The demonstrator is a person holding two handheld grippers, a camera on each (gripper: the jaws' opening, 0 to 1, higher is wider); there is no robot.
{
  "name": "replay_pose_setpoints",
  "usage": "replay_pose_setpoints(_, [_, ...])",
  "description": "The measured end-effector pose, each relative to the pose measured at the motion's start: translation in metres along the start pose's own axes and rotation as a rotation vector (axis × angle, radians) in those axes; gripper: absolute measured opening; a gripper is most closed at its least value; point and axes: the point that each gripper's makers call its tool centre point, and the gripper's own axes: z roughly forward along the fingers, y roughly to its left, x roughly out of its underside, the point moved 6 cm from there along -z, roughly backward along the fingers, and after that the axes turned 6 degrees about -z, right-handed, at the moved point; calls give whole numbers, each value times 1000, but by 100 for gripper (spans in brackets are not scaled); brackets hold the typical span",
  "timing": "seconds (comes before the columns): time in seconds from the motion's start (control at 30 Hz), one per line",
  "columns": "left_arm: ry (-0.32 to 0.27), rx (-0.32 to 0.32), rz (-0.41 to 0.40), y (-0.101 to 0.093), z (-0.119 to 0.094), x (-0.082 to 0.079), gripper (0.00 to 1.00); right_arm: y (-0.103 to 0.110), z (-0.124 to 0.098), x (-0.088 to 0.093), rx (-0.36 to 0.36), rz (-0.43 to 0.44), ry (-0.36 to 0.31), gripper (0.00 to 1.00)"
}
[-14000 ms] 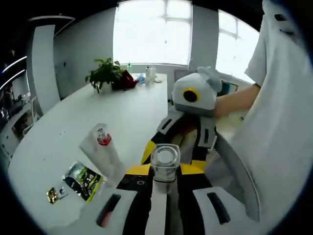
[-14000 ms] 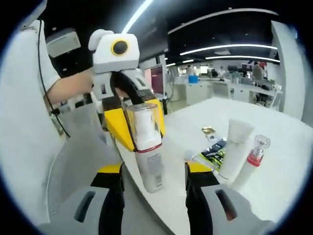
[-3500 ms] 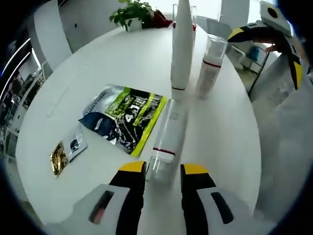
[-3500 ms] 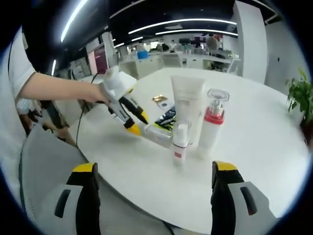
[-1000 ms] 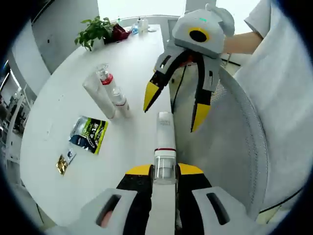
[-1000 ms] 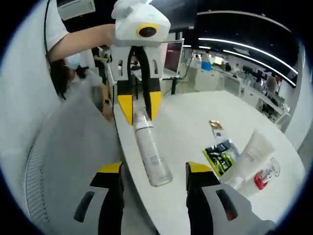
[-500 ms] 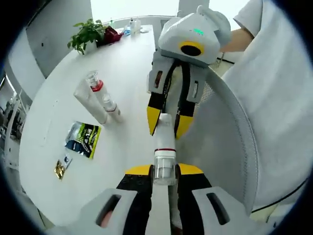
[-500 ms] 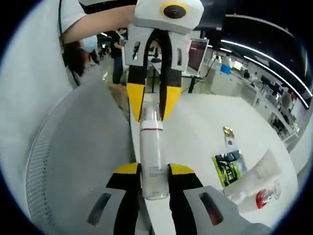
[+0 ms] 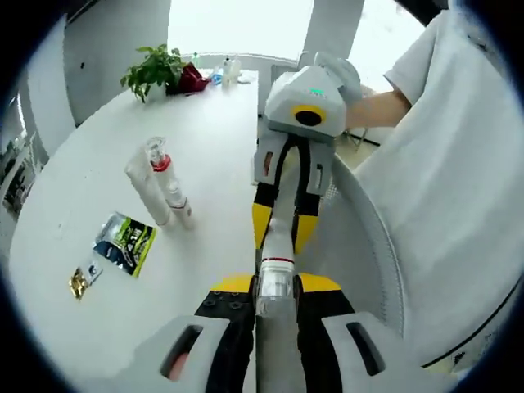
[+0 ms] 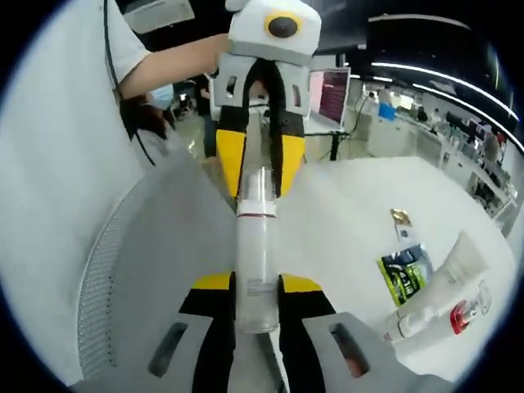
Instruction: Arrange the skincare products in the storage area until every visible bottle or jar stands upright without overlapping.
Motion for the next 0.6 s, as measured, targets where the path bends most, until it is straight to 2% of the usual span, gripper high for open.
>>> replay_pose_setpoints(0.03, [-67,-6,-35,3,-4,-6,22,-1,-2,-4,-1,49,-49,18])
replay_pose_setpoints(0.07, [-85,-10,-58,5,-8,-8,23,-3,-4,-4,9,80,-74,18])
replay_pose_setpoints(0.1, [-151,-24,-68,9,-12,-14,25,-3,-6,-7,8,103,-111,18])
replay_pose_setpoints(0.13, [-185,-31,-81,11,-14,-17,29,-6,-8,-9,16,142,-161,18])
replay_pose_setpoints(0.2, [-202,-61,-91,14,-15,-19,37,-9,-12,-15,19,233,-263,18])
replay_pose_setpoints(0.27, [-213,-69,-99,15,-16,-20,41,-14,-16,-17,37,276,-324,18])
replay_pose_setpoints(0.3, [-252,-52,-121,13,-16,-24,41,-14,-17,-18,45,286,-337,18])
replay_pose_setpoints(0.4, [-318,-30,-153,13,-17,-27,41,-17,-21,-24,48,326,-405,18])
replay_pose_setpoints(0.5, [-389,-7,-188,11,-19,-32,40,-16,-22,-29,44,343,-435,18])
replay_pose_setpoints(0.6, [-496,17,-216,8,-22,-41,37,-16,-23,-38,32,390,-503,18])
